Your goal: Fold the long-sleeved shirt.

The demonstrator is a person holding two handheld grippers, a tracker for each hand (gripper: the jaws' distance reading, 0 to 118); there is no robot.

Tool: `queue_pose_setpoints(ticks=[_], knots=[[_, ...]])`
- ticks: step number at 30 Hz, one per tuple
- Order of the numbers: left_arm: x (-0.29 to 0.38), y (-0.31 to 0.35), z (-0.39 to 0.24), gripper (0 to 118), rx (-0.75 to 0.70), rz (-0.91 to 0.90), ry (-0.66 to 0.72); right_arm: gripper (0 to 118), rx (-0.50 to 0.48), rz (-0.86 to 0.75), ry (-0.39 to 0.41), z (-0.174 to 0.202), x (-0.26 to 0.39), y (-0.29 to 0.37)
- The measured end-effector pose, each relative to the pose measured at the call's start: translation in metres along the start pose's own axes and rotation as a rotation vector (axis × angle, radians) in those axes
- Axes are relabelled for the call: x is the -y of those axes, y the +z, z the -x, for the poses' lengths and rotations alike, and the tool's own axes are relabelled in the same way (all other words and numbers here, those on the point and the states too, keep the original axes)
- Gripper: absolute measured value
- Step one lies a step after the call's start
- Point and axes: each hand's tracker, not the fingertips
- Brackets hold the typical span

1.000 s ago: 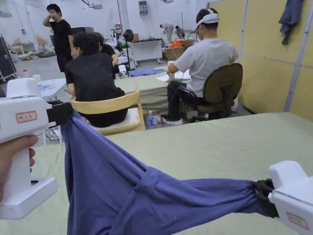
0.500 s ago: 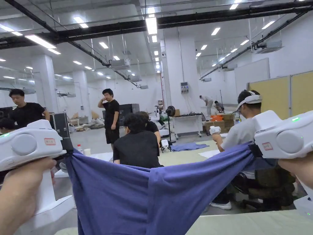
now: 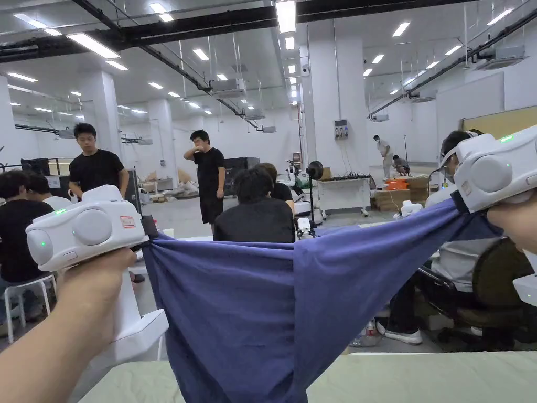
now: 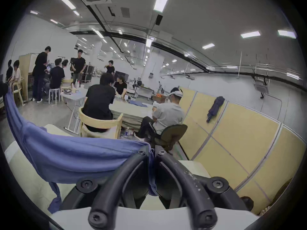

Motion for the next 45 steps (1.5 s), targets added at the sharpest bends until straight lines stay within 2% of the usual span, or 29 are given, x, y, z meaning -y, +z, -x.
queue_pose_setpoints(ticks=[4, 6, 9, 14, 16, 18, 22, 25, 28, 30, 34, 37, 42, 45], knots=[[0.042, -0.024, 0.010, 1, 0.000, 0.065, 0.011, 7, -0.045, 0.082, -0.039, 0.012, 0.050, -0.034], [0.071, -0.035, 0.016, 1, -0.009, 0.100, -0.010, 7, -0.058, 0.136, -0.008, 0.022, 0.086, -0.052], [0.121, -0.044, 0.027, 1, -0.011, 0.165, -0.042, 7, -0.122, 0.201, -0.026, 0.036, 0.145, -0.071], [0.232, -0.040, 0.050, 1, 0.001, 0.387, -0.091, 7, -0.217, 0.391, 0.015, 0.064, 0.272, -0.082], [0.273, -0.026, 0.058, 1, -0.001, 0.457, -0.120, 7, -0.262, 0.456, 0.003, 0.067, 0.322, -0.087], [0.309, -0.009, 0.073, 1, 0.001, 0.533, -0.137, 7, -0.320, 0.598, -0.078, 0.065, 0.372, -0.080], [0.356, 0.059, 0.098, 1, 0.053, 0.623, -0.181, 7, -0.366, 0.658, -0.142, 0.053, 0.448, -0.027], [0.381, 0.117, 0.119, 1, 0.084, 0.665, -0.192, 7, -0.414, 0.639, -0.094, 0.049, 0.490, 0.027], [0.403, 0.172, 0.143, 1, 0.021, 0.757, -0.093, 7, -0.431, 0.671, -0.065, 0.050, 0.526, 0.082], [0.414, 0.207, 0.159, 1, 0.018, 0.778, -0.074, 7, -0.440, 0.684, -0.035, 0.045, 0.547, 0.114], [0.421, 0.266, 0.178, 1, 0.037, 0.796, -0.064, 7, -0.454, 0.638, -0.015, 0.037, 0.565, 0.178], [0.423, 0.306, 0.188, 1, 0.046, 0.811, -0.066, 7, -0.451, 0.614, 0.056, 0.033, 0.578, 0.221], [0.435, 0.355, 0.197, 1, 0.047, 0.852, -0.083, 7, -0.458, 0.608, 0.086, 0.029, 0.600, 0.268], [0.435, 0.368, 0.202, 1, 0.043, 0.863, -0.079, 7, -0.455, 0.616, 0.070, 0.024, 0.606, 0.281]])
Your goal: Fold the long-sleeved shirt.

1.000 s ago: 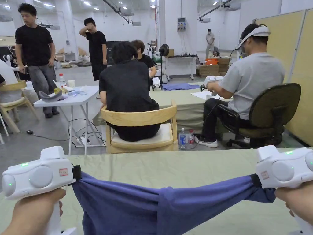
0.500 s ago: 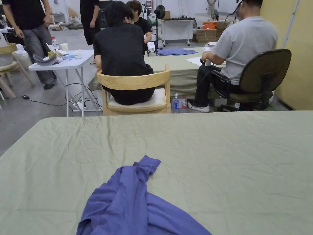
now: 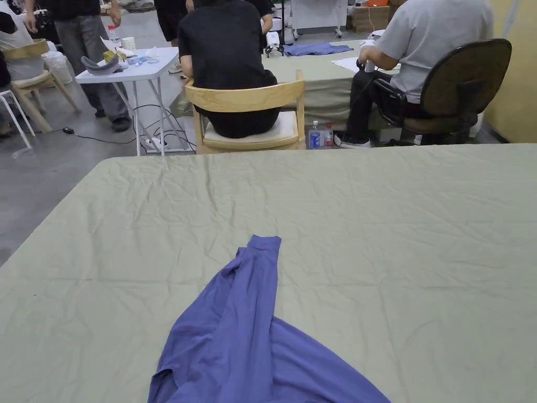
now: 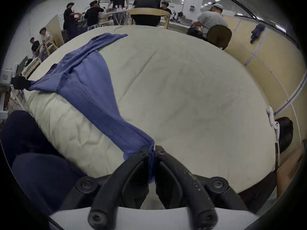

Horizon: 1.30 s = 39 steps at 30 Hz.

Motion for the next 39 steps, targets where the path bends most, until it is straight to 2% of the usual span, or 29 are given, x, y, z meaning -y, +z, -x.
queue_pose_setpoints(ticks=[7, 10, 11, 12, 13, 14, 15, 16, 18, 21, 22, 23, 24, 25, 26, 27, 28, 29, 31, 35, 36, 37, 39], knots=[[0.006, 0.020, -0.003, 1, 0.003, -0.013, 0.012, 7, -0.001, -0.010, -0.031, 0.005, 0.013, 0.015], [0.008, 0.024, -0.004, 2, 0.009, -0.019, 0.012, 12, -0.007, -0.020, -0.048, 0.005, 0.016, 0.019], [0.009, 0.026, -0.003, 8, 0.027, -0.031, 0.009, 22, -0.014, -0.030, -0.055, 0.003, 0.017, 0.020], [0.010, 0.027, -0.004, 29, 0.034, -0.047, 0.007, 51, -0.010, -0.032, -0.057, 0.004, 0.017, 0.019], [0.011, 0.025, -0.004, 82, 0.022, -0.051, 0.002, 103, 0.035, -0.034, -0.059, 0.004, 0.018, 0.019], [0.010, 0.023, -0.005, 117, 0.011, -0.044, -0.002, 118, 0.090, -0.037, -0.064, 0.003, 0.018, 0.019], [0.010, 0.024, -0.005, 117, 0.000, -0.035, 0.003, 117, 0.109, -0.071, -0.109, 0.002, 0.024, 0.027], [0.014, 0.031, 0.000, 109, 0.006, -0.092, 0.002, 114, 0.089, -0.107, -0.097, 0.002, 0.023, 0.027], [0.016, 0.037, 0.000, 111, 0.058, -0.088, 0.022, 117, 0.049, -0.097, -0.177, -0.009, 0.023, 0.034], [0.017, 0.035, -0.010, 111, 0.038, -0.066, -0.003, 118, 0.031, -0.092, -0.261, -0.014, 0.025, 0.035], [0.018, 0.034, -0.012, 104, 0.033, -0.059, -0.014, 110, 0.032, -0.092, -0.272, -0.019, 0.023, 0.036], [0.020, 0.034, -0.013, 78, 0.034, -0.032, -0.034, 85, 0.024, -0.081, -0.280, -0.020, 0.023, 0.036], [0.022, 0.035, -0.014, 27, 0.042, -0.008, -0.062, 37, -0.001, -0.071, -0.290, -0.021, 0.024, 0.037], [0.019, 0.034, -0.025, 2, 0.036, -0.016, -0.086, 3, -0.006, -0.067, -0.294, -0.020, 0.024, 0.036], [0.019, 0.030, -0.034, 0, -0.022, -0.016, -0.126, 2, 0.010, -0.059, -0.297, -0.018, 0.024, 0.035], [0.017, 0.030, -0.039, 0, -0.048, -0.032, -0.139, 3, 0.046, -0.066, -0.300, -0.015, 0.026, 0.040], [0.013, 0.028, -0.041, 0, -0.011, -0.022, -0.131, 3, 0.029, -0.060, -0.294, -0.016, 0.026, 0.041], [0.002, 0.024, -0.051, 0, 0.040, 0.006, -0.136, 3, -0.030, -0.061, -0.304, -0.016, 0.026, 0.041], [-0.020, 0.012, -0.069, 0, 0.032, 0.005, -0.127, 3, -0.046, -0.068, -0.344, -0.015, 0.026, 0.037], [-0.096, -0.037, -0.139, 0, 0.059, -0.076, -0.283, 3, -0.053, -0.069, -0.350, -0.010, 0.019, 0.028], [-0.116, -0.053, -0.159, 4, 0.067, -0.097, -0.292, 3, -0.059, -0.070, -0.357, -0.010, 0.016, 0.027], [-0.137, -0.074, -0.177, 27, 0.064, -0.096, -0.280, 3, -0.066, -0.071, -0.366, -0.010, 0.013, 0.025], [-0.173, -0.129, -0.212, 104, 0.045, -0.060, -0.278, 3, -0.083, -0.069, -0.396, -0.012, 0.012, 0.018]])
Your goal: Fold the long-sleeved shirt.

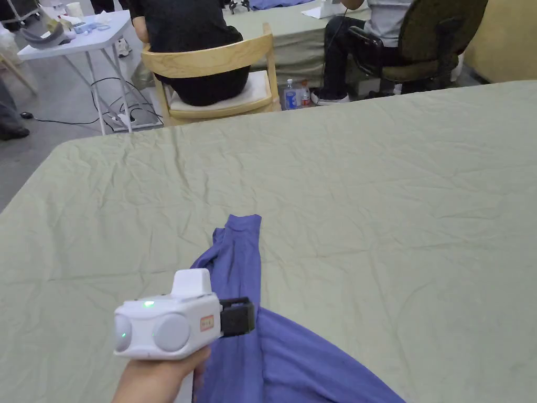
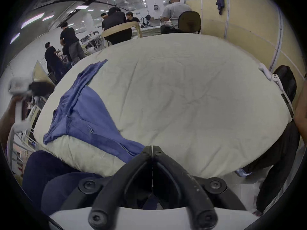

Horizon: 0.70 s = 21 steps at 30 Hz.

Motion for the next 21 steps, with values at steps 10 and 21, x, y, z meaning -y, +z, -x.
queue_pose_setpoints(ticks=[10, 21], knots=[[-0.035, -0.138, -0.028, 41, -0.201, 0.230, -0.133, 3, 0.012, 0.056, -0.028, -0.016, -0.003, -0.015], [-0.036, 0.006, -0.028, 5, -0.047, -0.031, -0.126, 118, -0.144, 0.080, -0.060, -0.019, -0.019, -0.034]])
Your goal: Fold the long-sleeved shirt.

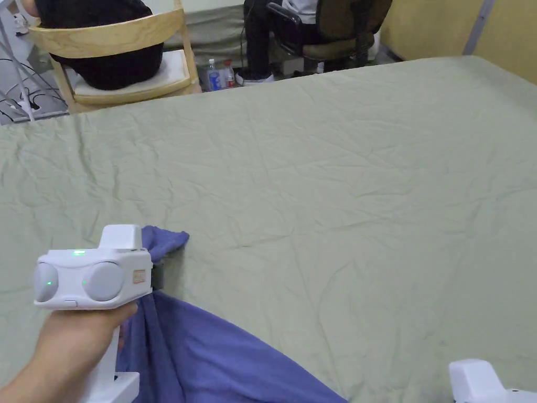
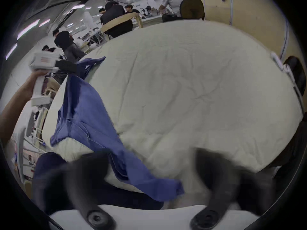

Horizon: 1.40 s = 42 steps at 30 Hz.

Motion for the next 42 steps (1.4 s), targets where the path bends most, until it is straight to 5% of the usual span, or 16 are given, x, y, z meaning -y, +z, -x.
queue_pose_setpoints(ticks=[4, 6, 7, 8, 23, 31, 42], knots=[[0.002, 0.067, 0.018, 5, 0.015, -0.077, 0.057, 103, 0.002, 0.071, 0.043, 0.000, 0.004, -0.006], [0.001, 0.103, 0.025, 5, 0.021, -0.114, 0.076, 63, 0.035, 0.177, 0.042, 0.008, 0.009, -0.012], [0.001, 0.118, 0.028, 5, 0.019, -0.134, 0.081, 23, 0.053, 0.166, 0.063, 0.013, 0.012, -0.012], [0.001, 0.136, 0.031, 5, 0.010, -0.163, 0.081, 19, 0.027, 0.123, 0.081, 0.017, 0.017, -0.008], [-0.060, 0.322, 0.113, 5, -0.109, -0.541, 0.241, 17, 0.143, -0.502, 0.485, 0.160, -0.094, 0.165], [-0.166, 0.366, 0.181, 5, -0.136, -0.698, 0.405, 17, 0.195, -0.645, 0.584, 0.228, -0.280, 0.224], [-0.304, 0.369, 0.232, 5, -0.247, -0.806, 0.414, 16, 0.285, -0.656, 0.616, 0.313, -0.490, 0.231]])
